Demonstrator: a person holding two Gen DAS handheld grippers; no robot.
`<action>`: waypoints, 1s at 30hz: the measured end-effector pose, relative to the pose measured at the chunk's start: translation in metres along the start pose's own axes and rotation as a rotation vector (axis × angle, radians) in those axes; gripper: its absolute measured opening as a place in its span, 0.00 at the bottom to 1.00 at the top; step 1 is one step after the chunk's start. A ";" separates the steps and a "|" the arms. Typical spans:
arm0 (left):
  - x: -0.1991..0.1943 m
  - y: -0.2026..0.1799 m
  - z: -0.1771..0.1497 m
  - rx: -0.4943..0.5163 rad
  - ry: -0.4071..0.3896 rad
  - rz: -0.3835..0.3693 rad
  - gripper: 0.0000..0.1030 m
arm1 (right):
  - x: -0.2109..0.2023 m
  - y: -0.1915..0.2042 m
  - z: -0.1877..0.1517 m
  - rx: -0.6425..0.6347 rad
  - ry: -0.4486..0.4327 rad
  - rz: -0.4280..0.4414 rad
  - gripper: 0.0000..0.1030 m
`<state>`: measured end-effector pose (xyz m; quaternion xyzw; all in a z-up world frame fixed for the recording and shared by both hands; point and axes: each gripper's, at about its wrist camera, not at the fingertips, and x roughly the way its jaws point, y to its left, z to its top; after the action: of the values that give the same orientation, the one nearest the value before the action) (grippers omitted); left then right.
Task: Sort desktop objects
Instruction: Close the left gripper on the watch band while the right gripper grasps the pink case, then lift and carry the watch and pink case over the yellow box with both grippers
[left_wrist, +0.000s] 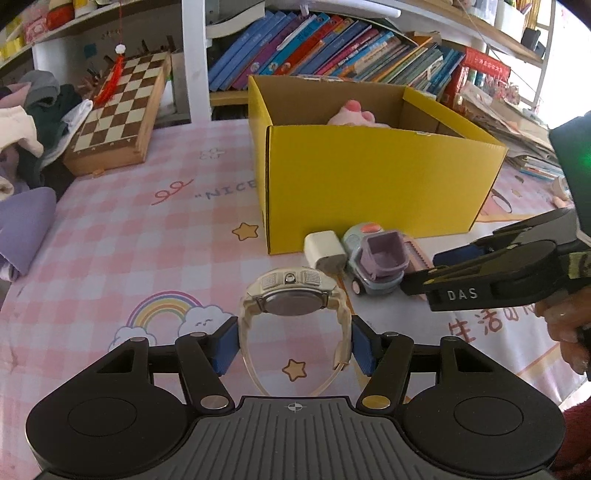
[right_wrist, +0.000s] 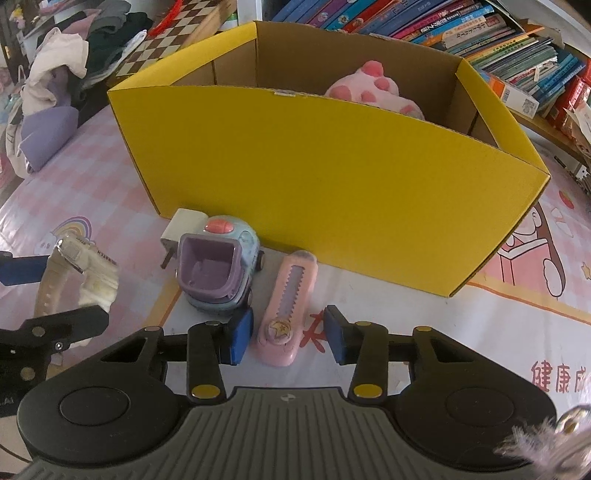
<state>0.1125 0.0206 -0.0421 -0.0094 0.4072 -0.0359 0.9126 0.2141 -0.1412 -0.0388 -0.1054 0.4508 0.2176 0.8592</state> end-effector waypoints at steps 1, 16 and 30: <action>0.000 0.000 0.000 0.001 0.000 -0.001 0.59 | 0.000 -0.001 0.000 0.001 0.000 0.003 0.39; -0.012 -0.004 -0.001 0.010 -0.018 -0.045 0.59 | -0.023 -0.006 -0.010 0.029 -0.003 0.032 0.23; -0.037 -0.016 0.000 0.047 -0.069 -0.101 0.59 | -0.064 -0.006 -0.024 0.057 -0.046 0.037 0.23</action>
<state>0.0874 0.0070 -0.0141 -0.0098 0.3737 -0.0909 0.9230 0.1674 -0.1737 -0.0001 -0.0675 0.4389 0.2230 0.8678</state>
